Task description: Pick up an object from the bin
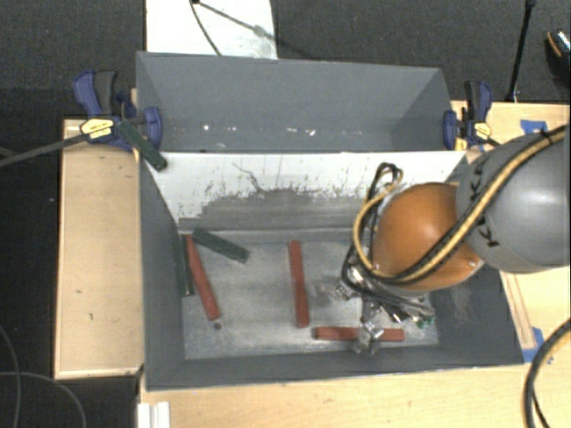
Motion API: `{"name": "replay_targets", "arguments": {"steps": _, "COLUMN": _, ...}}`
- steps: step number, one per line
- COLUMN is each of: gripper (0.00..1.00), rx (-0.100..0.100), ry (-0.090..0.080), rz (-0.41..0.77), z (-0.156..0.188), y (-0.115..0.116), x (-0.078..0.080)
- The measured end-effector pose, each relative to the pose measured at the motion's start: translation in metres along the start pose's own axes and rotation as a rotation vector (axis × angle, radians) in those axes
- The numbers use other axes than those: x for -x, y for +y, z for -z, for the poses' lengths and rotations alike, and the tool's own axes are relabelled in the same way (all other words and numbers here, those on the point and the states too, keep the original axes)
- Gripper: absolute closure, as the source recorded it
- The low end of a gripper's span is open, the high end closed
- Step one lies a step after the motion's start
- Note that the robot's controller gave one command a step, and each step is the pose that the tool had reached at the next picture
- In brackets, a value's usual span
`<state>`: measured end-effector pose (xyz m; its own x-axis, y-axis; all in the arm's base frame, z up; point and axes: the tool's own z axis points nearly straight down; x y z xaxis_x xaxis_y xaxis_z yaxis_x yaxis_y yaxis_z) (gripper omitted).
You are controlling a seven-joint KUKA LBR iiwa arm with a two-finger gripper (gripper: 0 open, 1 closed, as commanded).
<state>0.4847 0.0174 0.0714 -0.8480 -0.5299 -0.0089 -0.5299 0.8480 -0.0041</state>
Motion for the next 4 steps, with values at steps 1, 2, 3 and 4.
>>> {"name": "replay_targets", "arguments": {"steps": 1, "gripper": 1.00, "rx": 0.005, "ry": 0.007, "rz": -0.003, "z": -0.001, "y": 0.002, "x": -0.002}}
{"name": "replay_targets", "arguments": {"steps": 2, "gripper": 1.00, "rx": 0.005, "ry": 0.003, "rz": -0.003, "z": 0.009, "y": 0.039, "x": 0.017}}
{"name": "replay_targets", "arguments": {"steps": 3, "gripper": 1.00, "rx": 0.003, "ry": 0.000, "rz": 0.016, "z": 0.072, "y": 0.060, "x": 0.045}}
{"name": "replay_targets", "arguments": {"steps": 4, "gripper": 1.00, "rx": -0.001, "ry": -0.005, "rz": -0.010, "z": 0.173, "y": 0.037, "x": 0.104}}
